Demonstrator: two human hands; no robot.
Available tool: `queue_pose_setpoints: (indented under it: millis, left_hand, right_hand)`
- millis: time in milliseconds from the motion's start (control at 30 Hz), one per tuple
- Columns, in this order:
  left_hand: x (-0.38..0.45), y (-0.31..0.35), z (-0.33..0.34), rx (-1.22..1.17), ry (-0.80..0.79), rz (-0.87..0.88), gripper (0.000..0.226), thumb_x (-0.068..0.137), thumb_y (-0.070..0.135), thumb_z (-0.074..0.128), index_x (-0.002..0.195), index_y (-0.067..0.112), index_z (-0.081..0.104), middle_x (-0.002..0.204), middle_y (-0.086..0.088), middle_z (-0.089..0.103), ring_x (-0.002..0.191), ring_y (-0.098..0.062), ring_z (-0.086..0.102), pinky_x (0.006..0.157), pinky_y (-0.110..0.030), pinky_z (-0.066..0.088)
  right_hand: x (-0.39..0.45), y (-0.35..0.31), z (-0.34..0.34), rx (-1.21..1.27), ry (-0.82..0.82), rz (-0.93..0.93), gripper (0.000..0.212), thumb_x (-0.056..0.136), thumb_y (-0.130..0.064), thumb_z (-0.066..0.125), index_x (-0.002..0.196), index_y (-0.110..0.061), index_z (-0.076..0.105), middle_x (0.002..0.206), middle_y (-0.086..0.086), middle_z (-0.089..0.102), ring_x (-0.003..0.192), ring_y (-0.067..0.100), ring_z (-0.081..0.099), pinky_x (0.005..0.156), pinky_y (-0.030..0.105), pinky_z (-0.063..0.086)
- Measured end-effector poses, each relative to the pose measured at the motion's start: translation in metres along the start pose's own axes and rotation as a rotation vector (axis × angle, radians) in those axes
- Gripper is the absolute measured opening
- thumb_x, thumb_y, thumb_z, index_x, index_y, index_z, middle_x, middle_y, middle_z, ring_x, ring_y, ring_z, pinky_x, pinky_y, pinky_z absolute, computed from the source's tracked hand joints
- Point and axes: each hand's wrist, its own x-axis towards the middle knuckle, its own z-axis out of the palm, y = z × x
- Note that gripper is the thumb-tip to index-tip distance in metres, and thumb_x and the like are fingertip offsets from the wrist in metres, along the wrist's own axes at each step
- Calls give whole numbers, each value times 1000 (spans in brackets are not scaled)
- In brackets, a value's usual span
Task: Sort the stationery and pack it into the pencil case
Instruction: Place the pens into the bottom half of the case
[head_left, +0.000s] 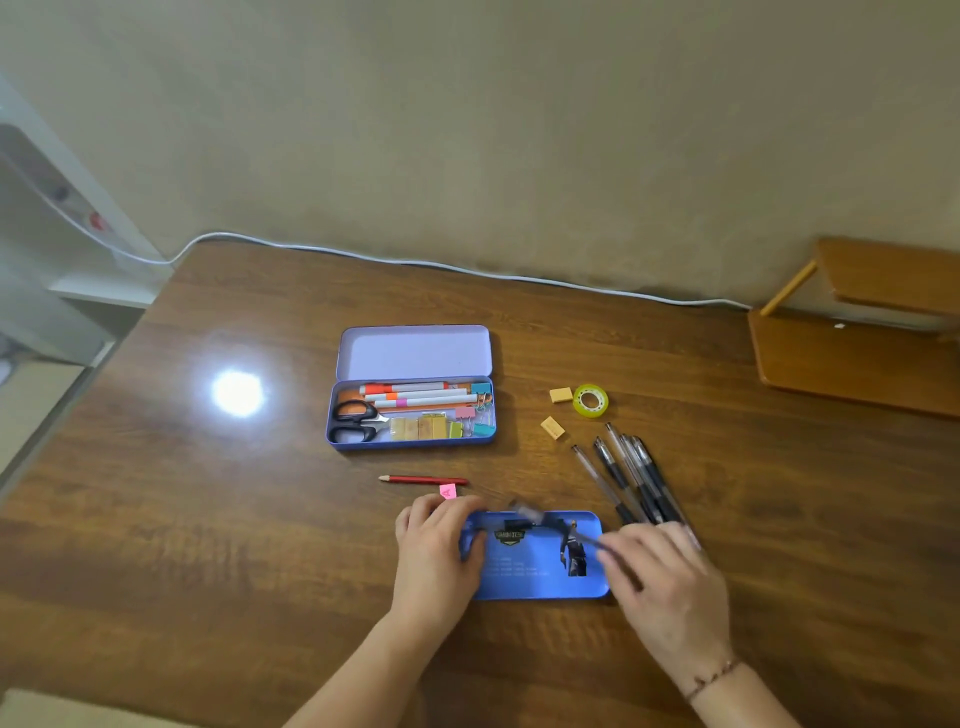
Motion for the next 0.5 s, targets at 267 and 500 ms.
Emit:
queue_pose_setpoints:
  millis: [267,500]
  left_hand:
    - [-7,-9,-6,-87,-161,145,31,90,36,52,120,31,59,119,22,56,120,1,41,106,-24,24]
    - [-7,-7,8,39,-100,109,21,84,29,67,104,35,67,115,21,61,116,-7,46,102,-29,25]
  right_hand:
    - [11,-25,26,2,-200,-74,15,78,-36,73,90,-30,68,88,-15,60,81,13,52,66,29,48]
    - [14,9,8,-62,-65,374,16,77,-30,74,89,-21,70,87,-6,62,78,16,52,56,23,38]
